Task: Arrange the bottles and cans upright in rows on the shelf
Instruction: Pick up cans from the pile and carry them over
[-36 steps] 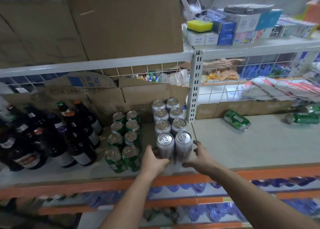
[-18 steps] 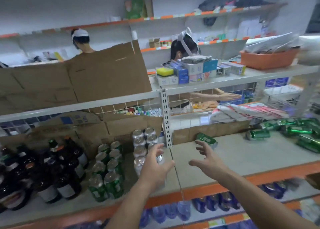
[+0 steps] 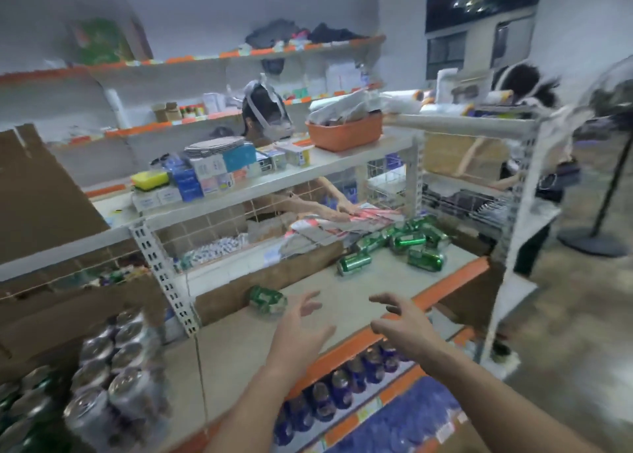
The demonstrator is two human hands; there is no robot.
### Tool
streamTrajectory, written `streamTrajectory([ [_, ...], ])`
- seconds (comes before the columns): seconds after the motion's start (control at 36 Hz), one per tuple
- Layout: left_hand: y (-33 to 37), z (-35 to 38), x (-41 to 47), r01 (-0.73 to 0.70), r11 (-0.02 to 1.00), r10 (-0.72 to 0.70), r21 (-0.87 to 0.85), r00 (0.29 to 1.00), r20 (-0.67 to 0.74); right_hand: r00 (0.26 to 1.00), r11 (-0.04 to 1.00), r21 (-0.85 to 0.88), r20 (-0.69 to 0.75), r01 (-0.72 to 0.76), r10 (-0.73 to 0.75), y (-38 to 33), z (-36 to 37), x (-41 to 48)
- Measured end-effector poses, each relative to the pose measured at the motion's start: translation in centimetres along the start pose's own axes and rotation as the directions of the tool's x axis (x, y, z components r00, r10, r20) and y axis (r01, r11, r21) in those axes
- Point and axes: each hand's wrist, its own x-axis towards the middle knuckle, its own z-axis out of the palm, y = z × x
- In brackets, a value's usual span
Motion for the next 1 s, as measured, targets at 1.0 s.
streamTrajectory([
  [1.0, -12.8, 2.7, 24.5, 0.282, 0.958, -0.273, -0.051, 0.952, 0.141, 0.985, 0.969, -0.182, 0.016, -0.168, 0.174, 3.6, 4.9, 24.8],
])
